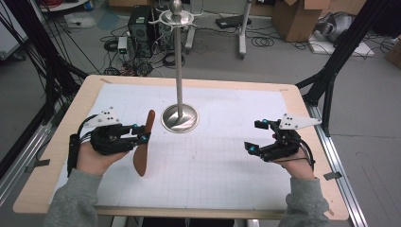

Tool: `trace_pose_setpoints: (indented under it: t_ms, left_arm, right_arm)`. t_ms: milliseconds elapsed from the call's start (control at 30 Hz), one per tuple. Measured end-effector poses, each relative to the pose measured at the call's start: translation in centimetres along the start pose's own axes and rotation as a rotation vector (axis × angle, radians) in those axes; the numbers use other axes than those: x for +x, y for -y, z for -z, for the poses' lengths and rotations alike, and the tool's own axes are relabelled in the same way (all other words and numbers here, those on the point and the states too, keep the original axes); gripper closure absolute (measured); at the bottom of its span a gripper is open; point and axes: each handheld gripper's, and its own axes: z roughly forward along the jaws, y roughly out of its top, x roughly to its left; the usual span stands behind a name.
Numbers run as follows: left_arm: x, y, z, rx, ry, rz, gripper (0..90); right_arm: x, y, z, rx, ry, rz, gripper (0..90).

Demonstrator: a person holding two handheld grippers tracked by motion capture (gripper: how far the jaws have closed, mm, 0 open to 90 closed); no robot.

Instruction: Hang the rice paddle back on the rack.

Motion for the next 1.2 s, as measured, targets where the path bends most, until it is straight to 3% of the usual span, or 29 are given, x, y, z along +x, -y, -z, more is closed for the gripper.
trace_pose_setpoints:
  t_ms: [67,167,300,500,1000,1200]
  left_arm:
    - [0.4,-0.4,0.1,0.012,-0.025,-0.007,65.1]
    - [0.7,-0.8,0.1,0.004,-0.024,-0.008,65.1]
    - [1.0,-1.5,-0.2,-0.008,-0.052,-0.055,65.1]
    - [1.8,-2.2,-1.0,0.005,-0.053,-0.048,65.1]
    - [3.4,-4.9,-0.2,-0.033,-0.056,-0.033,65.1]
    - [4.6,-6.2,-0.5,-0.018,-0.055,-0.036,65.1]
  right_arm:
    - [-0.1,-0.1,0.0,-0.008,-0.003,-0.003,6.2]
    - [-0.3,-0.1,-0.1,-0.012,-0.006,-0.005,6.2]
    - [-0.3,-0.2,0.1,-0.02,-0.006,-0.006,6.2]
    - [-0.3,-0.2,1.0,-0.043,-0.001,-0.011,6.2]
    - [-0.7,-0.2,1.6,-0.056,0.01,-0.014,6.2]
    - [-0.9,0.0,1.5,-0.051,0.017,-0.027,6.2]
